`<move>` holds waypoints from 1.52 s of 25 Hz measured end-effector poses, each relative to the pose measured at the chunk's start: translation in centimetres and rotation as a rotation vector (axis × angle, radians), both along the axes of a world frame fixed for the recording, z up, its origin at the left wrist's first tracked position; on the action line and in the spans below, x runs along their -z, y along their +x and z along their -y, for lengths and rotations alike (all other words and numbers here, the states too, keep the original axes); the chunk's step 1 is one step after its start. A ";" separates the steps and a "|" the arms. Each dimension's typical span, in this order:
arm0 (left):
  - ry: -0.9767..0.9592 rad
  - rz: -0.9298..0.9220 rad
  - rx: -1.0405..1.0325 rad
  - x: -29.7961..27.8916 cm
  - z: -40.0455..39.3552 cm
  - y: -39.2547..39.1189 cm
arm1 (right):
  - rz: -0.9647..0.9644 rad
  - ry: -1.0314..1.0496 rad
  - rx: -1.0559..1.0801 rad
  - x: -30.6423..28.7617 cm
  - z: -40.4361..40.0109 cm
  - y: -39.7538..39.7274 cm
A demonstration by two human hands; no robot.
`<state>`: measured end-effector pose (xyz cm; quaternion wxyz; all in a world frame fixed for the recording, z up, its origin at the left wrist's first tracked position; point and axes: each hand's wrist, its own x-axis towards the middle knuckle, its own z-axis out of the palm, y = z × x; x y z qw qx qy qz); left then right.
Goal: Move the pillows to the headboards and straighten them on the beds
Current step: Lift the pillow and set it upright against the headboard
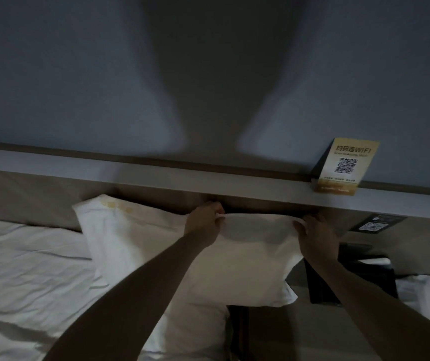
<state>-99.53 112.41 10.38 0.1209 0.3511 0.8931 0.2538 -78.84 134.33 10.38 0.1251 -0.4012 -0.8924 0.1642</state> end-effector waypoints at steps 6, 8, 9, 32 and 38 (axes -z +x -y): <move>0.057 -0.103 -0.170 -0.9 11.5 -4.4 | -0.221 -0.091 -0.192 -0.9 5.9 -3.1; 0.034 -0.115 -0.371 -0.9 16.6 -7.7 | -0.198 -0.114 -0.331 -1.2 8.0 -5.0; 0.019 -0.109 -0.468 -0.8 18.8 -9.6 | -0.163 -0.123 -0.393 -1.2 8.8 -6.1; -0.496 0.181 -0.204 -2.3 24.5 -19.4 | 0.414 -0.291 -0.659 2.1 13.4 -14.5; -0.646 0.177 -0.098 -2.1 24.0 -18.9 | 0.519 -0.353 -0.634 3.2 13.7 -15.4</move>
